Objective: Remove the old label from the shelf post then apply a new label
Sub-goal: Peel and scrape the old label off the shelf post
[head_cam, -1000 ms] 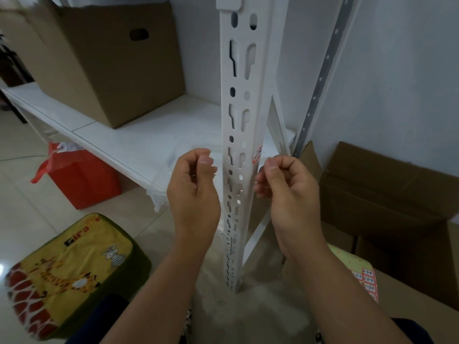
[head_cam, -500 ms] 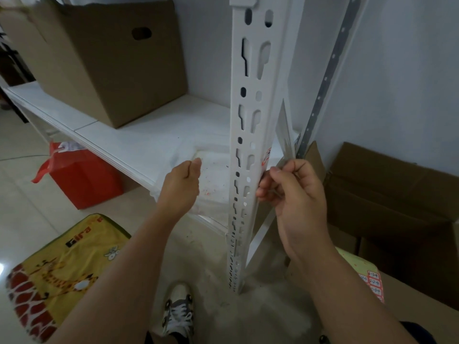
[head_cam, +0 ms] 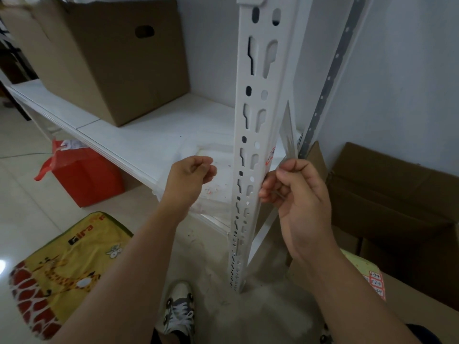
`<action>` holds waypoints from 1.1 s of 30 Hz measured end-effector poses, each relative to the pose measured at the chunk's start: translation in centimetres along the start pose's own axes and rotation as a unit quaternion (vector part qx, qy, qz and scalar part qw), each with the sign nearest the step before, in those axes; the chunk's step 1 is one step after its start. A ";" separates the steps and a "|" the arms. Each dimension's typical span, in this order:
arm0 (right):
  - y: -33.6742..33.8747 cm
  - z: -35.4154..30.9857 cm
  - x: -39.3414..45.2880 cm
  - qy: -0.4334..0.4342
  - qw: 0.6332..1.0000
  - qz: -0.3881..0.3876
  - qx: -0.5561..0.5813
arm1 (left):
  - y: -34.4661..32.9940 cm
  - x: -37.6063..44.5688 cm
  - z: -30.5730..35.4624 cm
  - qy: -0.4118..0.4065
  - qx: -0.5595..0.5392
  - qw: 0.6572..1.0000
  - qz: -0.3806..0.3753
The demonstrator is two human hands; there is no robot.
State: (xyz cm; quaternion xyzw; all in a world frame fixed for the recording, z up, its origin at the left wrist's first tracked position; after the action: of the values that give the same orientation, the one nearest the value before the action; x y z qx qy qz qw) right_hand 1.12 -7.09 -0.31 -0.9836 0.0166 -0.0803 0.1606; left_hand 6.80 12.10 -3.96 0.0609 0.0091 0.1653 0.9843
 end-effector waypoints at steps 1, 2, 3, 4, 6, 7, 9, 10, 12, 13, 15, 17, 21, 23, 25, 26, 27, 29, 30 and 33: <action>0.0 0.0 0.0 0.001 1.000 0.000 -0.001 | -0.1 0.0 -0.1 -0.006 0.036 0.999 0.005; 0.0 0.0 0.0 0.001 1.000 0.000 -0.002 | -0.2 0.0 -0.2 -0.012 0.074 0.997 0.008; 0.0 0.0 0.0 0.002 1.000 0.000 -0.001 | -0.3 0.0 -0.2 -0.016 0.109 0.994 0.010; 0.0 0.0 0.0 0.002 1.000 0.000 0.000 | -0.4 0.0 -0.3 -0.018 0.133 0.991 0.012; 0.0 -0.1 0.0 0.004 1.000 0.002 0.002 | -0.5 -0.1 -0.4 -0.024 0.173 0.984 0.021; 0.0 -0.1 0.0 0.005 1.000 0.002 0.000 | -0.5 -0.1 -0.4 -0.028 0.198 0.980 0.026; 0.0 -0.1 -0.1 0.004 1.000 0.001 -0.002 | -0.3 0.1 -0.7 -0.045 0.252 0.966 0.021; 0.0 -0.1 -0.1 0.004 1.000 0.000 -0.002 | -0.2 0.3 -1.0 -0.053 0.292 0.955 0.008; 0.0 -0.2 -0.2 0.004 1.000 -0.001 -0.001 | -0.1 0.5 -1.6 -0.047 0.378 0.924 -0.018; 0.0 -0.2 -0.2 0.006 1.000 -0.002 0.001 | -0.1 0.5 -1.8 -0.043 0.401 0.915 -0.017; 0.0 -0.3 -0.2 0.010 1.000 -0.004 0.001 | 0.1 0.6 -1.9 -0.039 0.409 0.911 0.020; 0.0 -0.5 -0.3 0.015 1.000 -0.003 -0.014 | 0.2 0.7 -1.6 -0.026 0.398 0.915 0.067; -0.1 -0.7 -0.5 0.030 0.998 0.002 -0.063 | -0.3 0.4 -0.9 -0.020 0.336 0.935 0.114; -0.1 -0.6 -0.7 0.050 0.994 0.007 -0.095 | -0.6 0.3 -0.6 -0.037 0.285 0.953 0.095; -0.2 -0.7 -0.8 0.084 0.986 0.010 -0.141 | -0.9 0.3 -0.4 -0.060 0.269 0.959 0.064; -0.2 -0.8 -0.9 0.103 0.982 0.008 -0.161 | -1.1 0.2 -0.3 -0.068 0.268 0.959 0.053; -0.3 -1.0 -0.9 0.123 0.976 0.005 -0.179 | -1.3 0.1 -0.1 -0.071 0.263 0.961 0.047; -0.4 -1.1 -1.1 0.165 0.963 0.010 -0.211 | -1.8 -0.7 0.6 -0.078 0.246 0.965 0.044; -0.4 -1.1 -1.1 0.188 0.956 0.021 -0.226 | -2.2 -1.3 1.0 -0.087 0.232 0.968 0.047; -0.6 -1.0 -1.3 0.277 0.917 0.081 -0.275 | -3.5 -3.7 2.8 -0.098 0.140 0.984 0.058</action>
State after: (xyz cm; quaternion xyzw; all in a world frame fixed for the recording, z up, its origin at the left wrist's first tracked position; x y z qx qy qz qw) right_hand -0.30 -6.76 0.57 -0.9227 0.1614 -0.3283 -0.1213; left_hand 4.55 7.30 -1.63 0.2148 -0.0679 0.2125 0.9509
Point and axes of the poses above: each hand's wrist, its own x-axis towards the middle knuckle, its own y-axis out of the back of the hand, z = x × y, the point moved 2 cm from there along x, towards the middle knuckle, and after that the axes turned 3 degrees about z, right-handed, at the moved point
